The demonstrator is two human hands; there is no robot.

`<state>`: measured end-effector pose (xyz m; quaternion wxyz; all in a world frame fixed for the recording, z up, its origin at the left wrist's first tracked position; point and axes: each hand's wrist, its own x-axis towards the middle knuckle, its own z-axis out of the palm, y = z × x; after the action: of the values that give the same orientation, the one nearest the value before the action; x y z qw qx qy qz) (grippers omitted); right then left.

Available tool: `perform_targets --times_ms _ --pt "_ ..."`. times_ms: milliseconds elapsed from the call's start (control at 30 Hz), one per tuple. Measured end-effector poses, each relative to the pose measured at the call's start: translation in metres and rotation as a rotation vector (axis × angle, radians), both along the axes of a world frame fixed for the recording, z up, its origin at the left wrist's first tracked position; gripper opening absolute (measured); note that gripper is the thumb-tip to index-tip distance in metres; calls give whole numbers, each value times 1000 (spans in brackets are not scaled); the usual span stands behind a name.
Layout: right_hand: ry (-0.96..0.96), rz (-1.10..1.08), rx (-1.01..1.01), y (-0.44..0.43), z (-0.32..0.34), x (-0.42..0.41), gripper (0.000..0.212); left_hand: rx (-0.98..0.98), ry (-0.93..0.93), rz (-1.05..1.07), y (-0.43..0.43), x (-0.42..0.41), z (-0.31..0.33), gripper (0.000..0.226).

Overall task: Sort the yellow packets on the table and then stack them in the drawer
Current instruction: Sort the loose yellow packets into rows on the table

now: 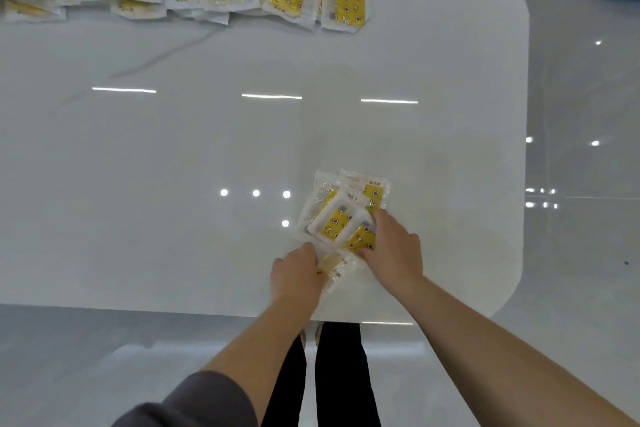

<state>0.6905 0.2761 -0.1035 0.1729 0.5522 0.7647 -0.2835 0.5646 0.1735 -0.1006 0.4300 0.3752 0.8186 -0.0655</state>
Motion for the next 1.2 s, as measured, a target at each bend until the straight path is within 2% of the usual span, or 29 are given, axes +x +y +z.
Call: perform_targets --times_ms 67,200,333,433,567,700,800,1000,1067,1200 --pt "75 -7 -55 1 5 2 35 30 -147 192 0 -7 7 13" --pt "215 -102 -253 14 17 15 39 150 -188 200 7 -22 21 17" --pt "367 -371 -344 33 21 31 23 309 -94 273 31 -23 14 24" --pt "470 -622 -331 44 19 36 16 285 -19 306 48 -12 4 16" --pt "592 -884 -436 47 16 36 19 248 103 331 56 -3 -3 21" --pt "630 -983 -510 43 18 35 17 202 51 366 51 -10 0 11" --pt "643 -1020 -530 47 22 31 14 204 -64 526 47 -24 5 15" --pt "635 -997 -540 57 30 12 14 209 -145 572 47 -48 12 17" --pt "641 -1024 -594 58 29 -2 15 219 -127 538 46 -51 11 22" --pt "649 -1091 -670 55 23 -33 16 227 -115 341 48 -53 10 23"
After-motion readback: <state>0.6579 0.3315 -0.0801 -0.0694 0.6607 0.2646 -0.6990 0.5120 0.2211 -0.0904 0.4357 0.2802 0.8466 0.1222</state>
